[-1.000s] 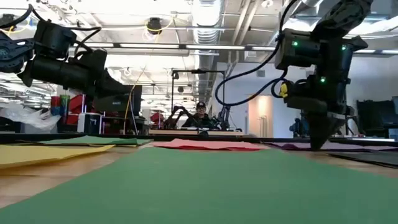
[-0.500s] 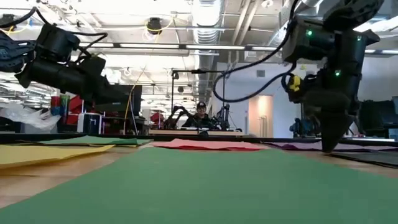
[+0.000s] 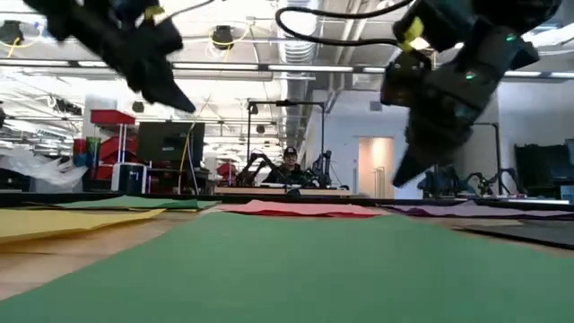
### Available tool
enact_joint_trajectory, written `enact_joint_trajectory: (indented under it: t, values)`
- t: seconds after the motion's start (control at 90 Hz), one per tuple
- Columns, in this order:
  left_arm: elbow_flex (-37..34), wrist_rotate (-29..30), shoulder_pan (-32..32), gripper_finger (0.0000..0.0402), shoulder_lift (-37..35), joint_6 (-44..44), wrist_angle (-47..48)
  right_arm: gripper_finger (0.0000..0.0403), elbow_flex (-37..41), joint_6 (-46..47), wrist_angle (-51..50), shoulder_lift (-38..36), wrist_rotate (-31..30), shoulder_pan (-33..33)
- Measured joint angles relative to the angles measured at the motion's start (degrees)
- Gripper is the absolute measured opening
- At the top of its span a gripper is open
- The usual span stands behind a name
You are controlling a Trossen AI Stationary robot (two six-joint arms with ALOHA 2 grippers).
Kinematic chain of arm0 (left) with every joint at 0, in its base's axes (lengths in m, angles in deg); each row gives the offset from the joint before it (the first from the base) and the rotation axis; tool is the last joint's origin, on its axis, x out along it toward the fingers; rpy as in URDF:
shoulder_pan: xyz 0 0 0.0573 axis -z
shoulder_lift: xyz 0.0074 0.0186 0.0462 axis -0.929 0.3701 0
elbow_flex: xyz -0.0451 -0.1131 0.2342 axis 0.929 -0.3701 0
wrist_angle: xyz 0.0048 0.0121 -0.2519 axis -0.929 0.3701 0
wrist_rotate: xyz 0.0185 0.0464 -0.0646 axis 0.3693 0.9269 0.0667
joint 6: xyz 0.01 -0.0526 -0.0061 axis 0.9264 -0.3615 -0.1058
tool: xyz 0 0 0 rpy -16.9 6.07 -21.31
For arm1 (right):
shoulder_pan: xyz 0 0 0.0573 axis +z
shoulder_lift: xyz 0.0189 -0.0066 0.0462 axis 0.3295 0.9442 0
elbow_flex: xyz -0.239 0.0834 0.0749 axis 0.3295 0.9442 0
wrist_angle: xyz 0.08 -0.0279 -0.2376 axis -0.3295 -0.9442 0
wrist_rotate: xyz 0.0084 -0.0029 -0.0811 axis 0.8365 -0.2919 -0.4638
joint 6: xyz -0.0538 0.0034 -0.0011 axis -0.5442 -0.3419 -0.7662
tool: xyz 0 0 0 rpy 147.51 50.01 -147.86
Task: Organize paper
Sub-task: Adjust the stacked purple paper, then stack top the green paper on top of the green paper
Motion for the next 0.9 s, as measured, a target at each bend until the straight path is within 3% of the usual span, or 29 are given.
enact_joint_trajectory:
  t: [0.189,0.4,0.656,0.9]
  values:
    - [5.3,1.8,10.2,0.0000,2.4,-7.0,12.5,0.0000,0.0,-5.4,4.9,0.0,0.6,-3.4]
    - [5.2,7.3,17.6,0.0000,13.0,-12.0,18.5,0.0000,0.0,-6.2,6.8,0.0,0.8,-5.2]
    - [5.8,8.3,19.4,0.0000,24.7,-13.7,16.9,0.0000,0.0,-6.2,7.2,0.0,0.8,-6.9]
    - [8.7,8.1,20.5,0.0000,24.7,-13.9,16.2,0.0000,0.0,-9.0,7.0,0.0,0.8,-8.1]
